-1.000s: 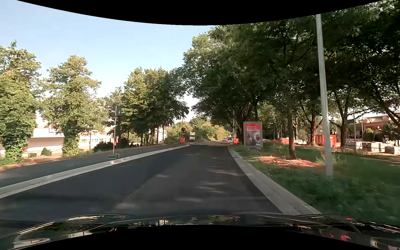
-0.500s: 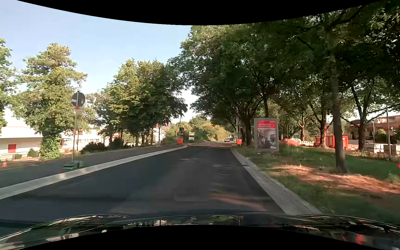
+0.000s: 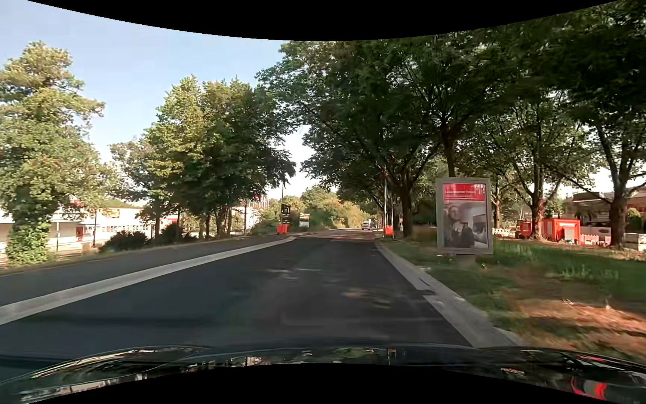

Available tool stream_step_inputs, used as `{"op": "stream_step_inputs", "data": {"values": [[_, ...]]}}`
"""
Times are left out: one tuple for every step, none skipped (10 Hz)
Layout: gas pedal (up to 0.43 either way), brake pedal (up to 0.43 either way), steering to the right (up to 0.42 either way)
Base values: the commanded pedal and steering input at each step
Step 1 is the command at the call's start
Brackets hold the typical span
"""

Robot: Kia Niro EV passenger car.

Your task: Follow the waypoints while adhering to traffic rules and regulations

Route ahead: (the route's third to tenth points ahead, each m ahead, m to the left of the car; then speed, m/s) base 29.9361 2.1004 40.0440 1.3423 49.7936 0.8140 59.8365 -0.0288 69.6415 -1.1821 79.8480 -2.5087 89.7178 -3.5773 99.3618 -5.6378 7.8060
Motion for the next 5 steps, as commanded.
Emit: {"op": "stream_step_inputs", "data": {"values": [[0.110, 0.000, 0.026], [0.110, 0.000, 0.026], [0.110, 0.000, 0.025], [0.110, 0.000, 0.025], [0.110, 0.000, 0.024]]}}
